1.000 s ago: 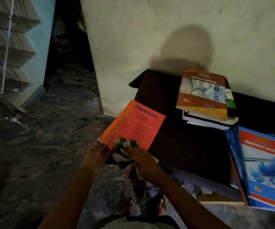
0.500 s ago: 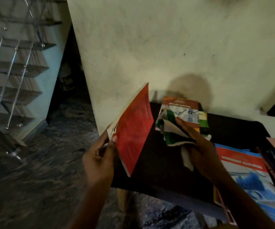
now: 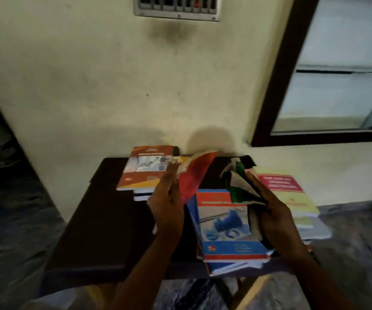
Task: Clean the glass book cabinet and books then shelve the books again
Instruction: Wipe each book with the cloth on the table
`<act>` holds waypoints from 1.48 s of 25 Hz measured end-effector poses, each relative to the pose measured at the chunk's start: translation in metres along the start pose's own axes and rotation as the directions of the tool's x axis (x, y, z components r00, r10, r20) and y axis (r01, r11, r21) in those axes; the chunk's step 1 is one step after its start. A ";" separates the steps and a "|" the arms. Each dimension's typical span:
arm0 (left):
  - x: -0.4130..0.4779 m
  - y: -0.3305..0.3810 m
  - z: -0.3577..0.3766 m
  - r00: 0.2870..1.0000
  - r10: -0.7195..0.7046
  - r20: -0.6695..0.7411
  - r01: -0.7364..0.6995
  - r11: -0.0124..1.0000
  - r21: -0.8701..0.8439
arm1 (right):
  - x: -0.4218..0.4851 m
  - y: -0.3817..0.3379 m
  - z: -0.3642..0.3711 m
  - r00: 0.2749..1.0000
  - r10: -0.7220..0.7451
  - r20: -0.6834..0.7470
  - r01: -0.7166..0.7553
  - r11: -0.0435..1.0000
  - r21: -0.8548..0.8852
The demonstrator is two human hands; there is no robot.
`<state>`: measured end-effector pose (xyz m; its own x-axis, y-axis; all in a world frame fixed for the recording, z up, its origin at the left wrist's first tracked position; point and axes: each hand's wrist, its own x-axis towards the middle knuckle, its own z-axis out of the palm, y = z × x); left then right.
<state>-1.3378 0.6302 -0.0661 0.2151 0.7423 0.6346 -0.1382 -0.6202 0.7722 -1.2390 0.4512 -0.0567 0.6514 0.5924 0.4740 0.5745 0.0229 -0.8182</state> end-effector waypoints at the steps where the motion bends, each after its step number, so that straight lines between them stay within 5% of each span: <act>1: -0.007 -0.006 0.014 0.980 0.175 0.098 -0.180 0.982 0.050 | -0.006 0.007 -0.011 0.999 0.012 -0.036 -0.013 0.999 -0.048; 3: -0.026 -0.023 0.040 0.829 0.437 0.350 -0.497 0.862 0.101 | -0.017 0.022 -0.029 0.998 0.025 -0.066 -0.031 0.995 -0.092; 6: -0.072 -0.057 0.061 0.695 0.301 0.653 -0.475 0.874 0.103 | -0.031 0.043 -0.047 0.988 0.142 -0.057 -0.142 0.990 0.012; 9: -0.117 -0.097 0.068 0.364 0.516 0.775 -0.775 0.629 -0.055 | -0.043 0.058 -0.051 0.972 0.232 -0.045 -0.227 0.970 0.090; 11: -0.124 -0.110 0.073 0.258 0.537 0.803 -0.849 0.523 -0.077 | -0.044 0.064 -0.045 0.969 0.246 -0.017 -0.245 0.967 0.069; 13: -0.116 -0.107 0.066 0.339 0.490 0.803 -0.851 0.524 0.038 | -0.036 0.064 -0.035 0.968 0.246 0.044 -0.247 0.968 0.030; 14: -0.107 -0.107 0.059 0.463 0.424 0.778 -0.779 0.614 0.129 | -0.030 0.060 -0.027 0.969 0.232 0.089 -0.235 0.972 0.023; 16: -0.080 -0.110 0.031 0.776 0.094 0.624 -0.329 0.904 0.274 | -0.011 0.055 -0.007 0.969 0.182 0.169 -0.182 0.983 -0.018; 18: -0.044 -0.119 -0.002 0.880 -0.304 0.366 0.224 0.943 0.246 | 0.008 0.053 0.014 0.972 0.146 0.182 -0.140 0.989 -0.044; 19: -0.024 -0.122 -0.015 0.833 -0.502 0.232 0.476 0.864 0.162 | 0.018 0.052 0.025 0.978 0.113 0.175 -0.105 0.993 -0.053; 21: 0.015 -0.133 -0.026 0.597 -0.794 0.116 0.803 0.590 -0.089 | 0.037 0.052 0.047 0.986 0.034 0.163 -0.021 0.996 -0.081; 24: 0.061 -0.160 -0.033 0.356 -0.915 0.192 0.897 0.276 -0.346 | 0.059 0.045 0.076 0.982 0.019 0.190 -0.006 0.997 -0.071; 27: 0.077 -0.180 -0.034 0.352 -0.929 0.112 0.898 0.301 -0.320 | 0.072 0.040 0.101 0.980 0.018 0.196 -0.004 0.998 -0.067; 33: 0.084 -0.190 -0.089 0.510 -0.855 0.101 0.797 0.425 -0.429 | 0.093 0.018 0.160 0.970 0.042 0.241 -0.020 0.995 -0.095; 37: 0.076 -0.202 -0.180 0.453 -0.890 0.053 0.807 0.384 -0.449 | 0.106 -0.005 0.216 0.952 0.045 0.304 -0.023 0.997 -0.077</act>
<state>-1.4675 0.8579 -0.1684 0.2714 0.8749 -0.4011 -0.3136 0.4744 0.8225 -1.2800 0.6874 -0.0722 0.4951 0.8097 0.3152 0.5959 -0.0524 -0.8013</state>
